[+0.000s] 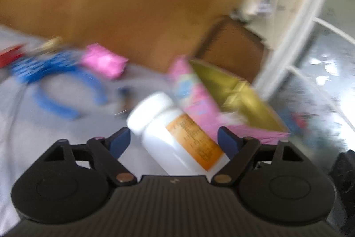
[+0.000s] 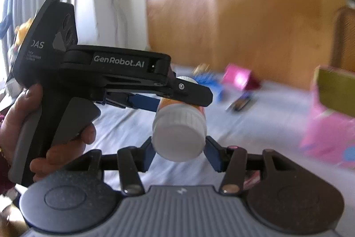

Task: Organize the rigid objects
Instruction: 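Carry the pill bottle into the pink tin and release it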

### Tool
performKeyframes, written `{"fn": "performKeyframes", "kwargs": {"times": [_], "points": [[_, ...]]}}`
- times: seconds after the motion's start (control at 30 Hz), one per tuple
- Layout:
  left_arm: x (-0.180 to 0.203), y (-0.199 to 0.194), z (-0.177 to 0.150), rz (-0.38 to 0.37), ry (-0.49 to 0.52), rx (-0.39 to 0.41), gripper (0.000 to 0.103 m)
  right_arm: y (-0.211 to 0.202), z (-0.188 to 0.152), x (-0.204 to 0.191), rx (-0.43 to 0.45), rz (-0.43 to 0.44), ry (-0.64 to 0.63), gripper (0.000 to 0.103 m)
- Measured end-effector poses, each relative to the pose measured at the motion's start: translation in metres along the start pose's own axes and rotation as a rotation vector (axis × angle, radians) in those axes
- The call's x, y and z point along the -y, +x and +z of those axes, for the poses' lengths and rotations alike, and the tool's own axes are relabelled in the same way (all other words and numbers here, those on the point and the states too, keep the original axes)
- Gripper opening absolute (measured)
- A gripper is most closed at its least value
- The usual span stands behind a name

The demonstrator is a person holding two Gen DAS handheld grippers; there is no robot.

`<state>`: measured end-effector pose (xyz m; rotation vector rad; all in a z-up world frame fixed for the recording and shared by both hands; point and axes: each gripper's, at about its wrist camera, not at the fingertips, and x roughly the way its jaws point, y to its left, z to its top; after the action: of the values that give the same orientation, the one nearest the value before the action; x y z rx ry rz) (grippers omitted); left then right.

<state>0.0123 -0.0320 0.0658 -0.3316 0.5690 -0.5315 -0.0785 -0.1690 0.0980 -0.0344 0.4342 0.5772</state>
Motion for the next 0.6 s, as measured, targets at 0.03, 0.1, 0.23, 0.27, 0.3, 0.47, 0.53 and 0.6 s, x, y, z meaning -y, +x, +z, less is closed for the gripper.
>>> {"fn": "performKeyframes", "kwargs": {"times": [0.03, 0.1, 0.23, 0.27, 0.3, 0.47, 0.53, 0.6], "points": [[0.014, 0.01, 0.008, -0.041, 0.021, -0.016, 0.082, -0.006, 0.003, 0.007, 0.029, -0.034, -0.004, 0.048], [0.048, 0.036, 0.019, -0.051, 0.108, -0.033, 0.082, -0.019, 0.01, 0.03, 0.085, -0.108, 0.001, 0.048], [0.096, 0.091, 0.034, -0.101, 0.198, -0.062, 0.082, -0.035, 0.017, 0.084, 0.122, -0.204, 0.1, 0.048], [0.104, 0.107, 0.037, -0.104, 0.194, -0.082, 0.084, -0.036, 0.018, 0.096, 0.126, -0.227, 0.119, 0.048], [0.11, 0.12, 0.038, -0.099, 0.192, -0.102, 0.085, -0.035, 0.018, 0.107, 0.124, -0.253, 0.135, 0.048], [0.119, 0.136, 0.03, 0.002, 0.238, -0.109, 0.085, -0.021, 0.006, 0.149, 0.141, -0.41, 0.207, 0.059], [0.108, 0.115, 0.029, 0.017, 0.235, -0.079, 0.085, -0.022, -0.002, 0.155, 0.168, -0.422, 0.233, 0.059], [0.092, 0.08, 0.025, 0.035, 0.235, -0.018, 0.087, -0.023, -0.005, 0.161, 0.166, -0.406, 0.267, 0.059]]}}
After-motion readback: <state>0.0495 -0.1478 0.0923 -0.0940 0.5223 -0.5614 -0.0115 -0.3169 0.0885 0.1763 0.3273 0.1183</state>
